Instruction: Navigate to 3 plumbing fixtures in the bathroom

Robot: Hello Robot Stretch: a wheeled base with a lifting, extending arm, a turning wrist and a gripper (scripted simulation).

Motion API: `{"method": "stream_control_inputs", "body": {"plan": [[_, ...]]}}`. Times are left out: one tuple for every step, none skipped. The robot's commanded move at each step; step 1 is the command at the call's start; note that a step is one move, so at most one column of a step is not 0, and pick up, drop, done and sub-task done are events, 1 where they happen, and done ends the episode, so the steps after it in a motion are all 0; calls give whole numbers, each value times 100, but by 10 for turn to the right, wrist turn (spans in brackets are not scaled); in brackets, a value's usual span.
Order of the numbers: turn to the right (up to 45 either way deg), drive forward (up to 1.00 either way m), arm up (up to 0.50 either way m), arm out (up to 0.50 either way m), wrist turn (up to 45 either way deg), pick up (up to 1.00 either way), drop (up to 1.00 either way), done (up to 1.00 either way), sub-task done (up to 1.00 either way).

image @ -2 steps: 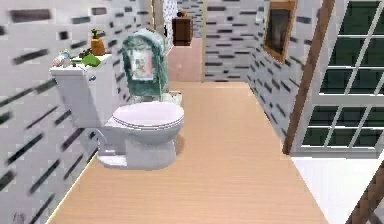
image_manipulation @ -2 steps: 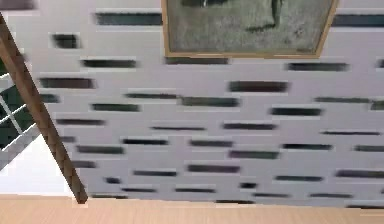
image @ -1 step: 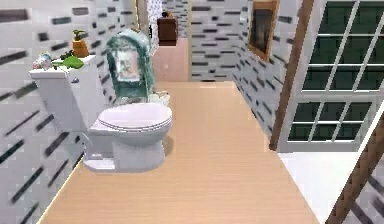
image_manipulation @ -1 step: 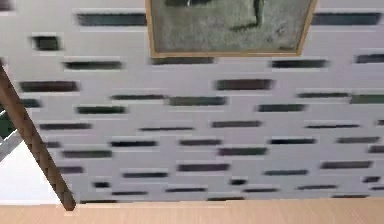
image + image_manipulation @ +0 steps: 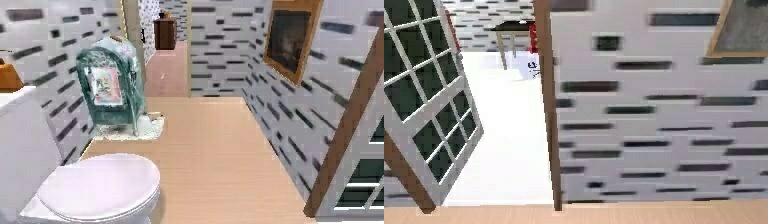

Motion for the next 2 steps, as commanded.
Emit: {"method": "stream_control_inputs", "body": {"plan": [[-360,0,0,0,0,0,0,0,0],[0,0,0,0,0,0,0,100,0]]}}
